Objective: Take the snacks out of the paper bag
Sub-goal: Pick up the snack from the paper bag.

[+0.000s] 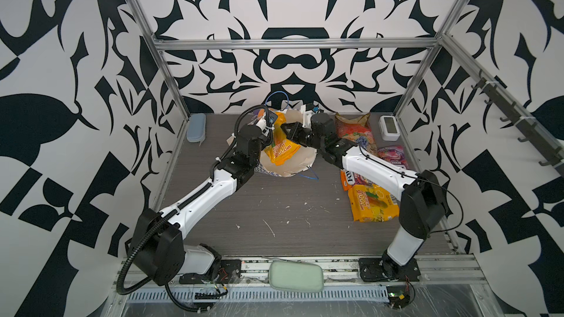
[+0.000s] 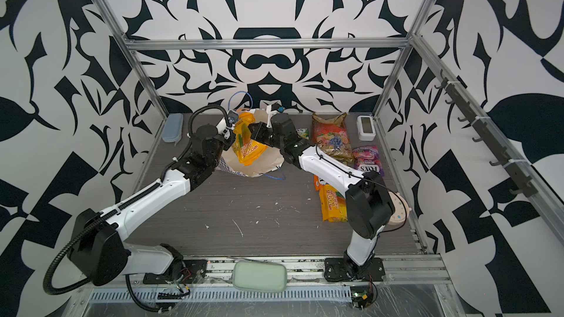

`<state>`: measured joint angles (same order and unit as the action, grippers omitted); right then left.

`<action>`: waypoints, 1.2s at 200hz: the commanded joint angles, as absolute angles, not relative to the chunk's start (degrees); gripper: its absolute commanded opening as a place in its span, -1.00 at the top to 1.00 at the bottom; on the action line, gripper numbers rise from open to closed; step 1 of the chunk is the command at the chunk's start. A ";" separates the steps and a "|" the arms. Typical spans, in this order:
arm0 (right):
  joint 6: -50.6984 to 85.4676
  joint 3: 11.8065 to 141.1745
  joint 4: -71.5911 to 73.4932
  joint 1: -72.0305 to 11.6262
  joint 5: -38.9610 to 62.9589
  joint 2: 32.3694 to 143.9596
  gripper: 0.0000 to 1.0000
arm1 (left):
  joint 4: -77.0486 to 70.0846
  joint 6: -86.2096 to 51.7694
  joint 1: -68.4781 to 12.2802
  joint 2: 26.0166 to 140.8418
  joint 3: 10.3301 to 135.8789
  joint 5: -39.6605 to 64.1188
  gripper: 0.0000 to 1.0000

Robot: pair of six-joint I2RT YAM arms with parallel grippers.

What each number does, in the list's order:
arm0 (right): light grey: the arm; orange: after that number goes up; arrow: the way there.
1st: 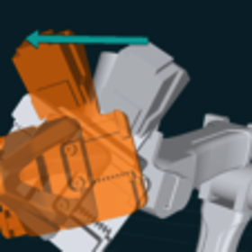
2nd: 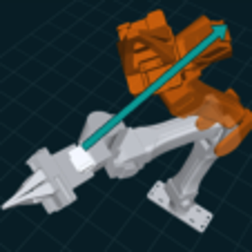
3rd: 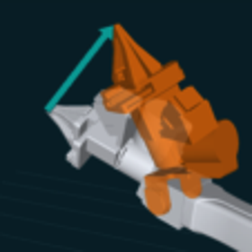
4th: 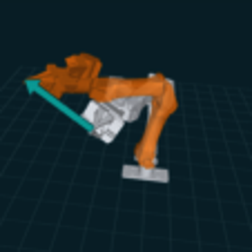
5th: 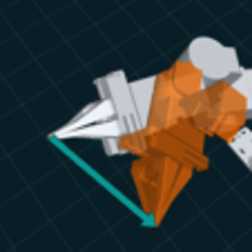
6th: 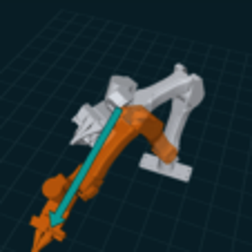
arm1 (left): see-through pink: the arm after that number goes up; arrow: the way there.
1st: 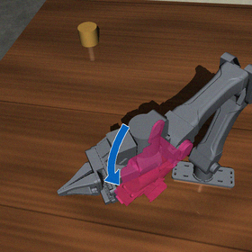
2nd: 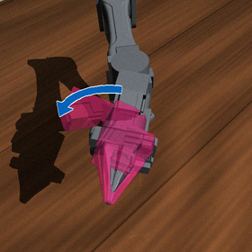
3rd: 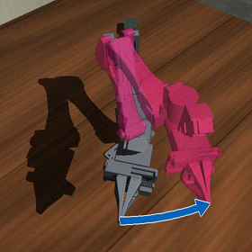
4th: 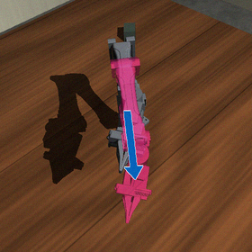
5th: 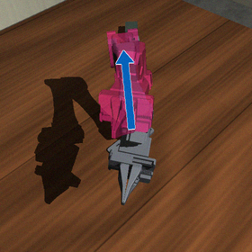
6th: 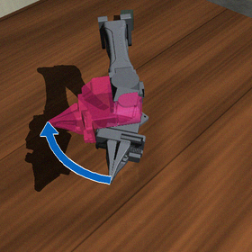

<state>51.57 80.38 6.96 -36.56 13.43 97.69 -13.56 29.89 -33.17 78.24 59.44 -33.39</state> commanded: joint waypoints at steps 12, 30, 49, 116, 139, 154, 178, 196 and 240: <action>49.00 80.94 8.51 -35.77 15.38 89.47 1.00 | -14.76 30.32 -32.78 78.51 59.72 -35.09 1.00; 47.83 81.03 5.36 -35.56 14.78 86.90 1.00 | -14.72 30.50 -32.57 78.71 59.87 -35.26 1.00; 47.23 81.04 2.84 -35.12 15.06 84.78 1.00 | -14.99 30.50 -32.27 79.25 60.11 -35.29 1.00; 46.30 74.17 -0.12 -33.79 14.79 78.13 1.00 | -16.12 33.22 -31.90 82.44 61.28 -37.02 1.00; 46.58 71.90 2.31 -30.99 15.38 74.37 1.00 | -16.70 33.94 -31.82 83.81 61.39 -37.64 1.00; 46.12 71.89 2.78 -29.15 15.79 72.84 1.00 | -16.81 33.60 -31.82 84.11 61.44 -37.60 1.00; 44.98 71.54 4.72 -27.21 14.86 71.21 1.00 | -16.88 33.01 -31.90 83.52 61.18 -36.78 1.00; 44.80 71.60 6.42 -26.35 14.40 71.85 1.00 | -16.12 32.10 -31.98 82.22 61.13 -35.24 1.00; 49.18 69.67 19.76 -24.73 11.29 75.64 1.00 | -16.64 32.62 -33.13 80.79 59.79 -33.86 1.00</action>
<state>46.81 68.66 3.07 -25.41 13.02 74.85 -16.49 32.91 -32.73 82.17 60.20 -35.14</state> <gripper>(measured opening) 0.051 0.040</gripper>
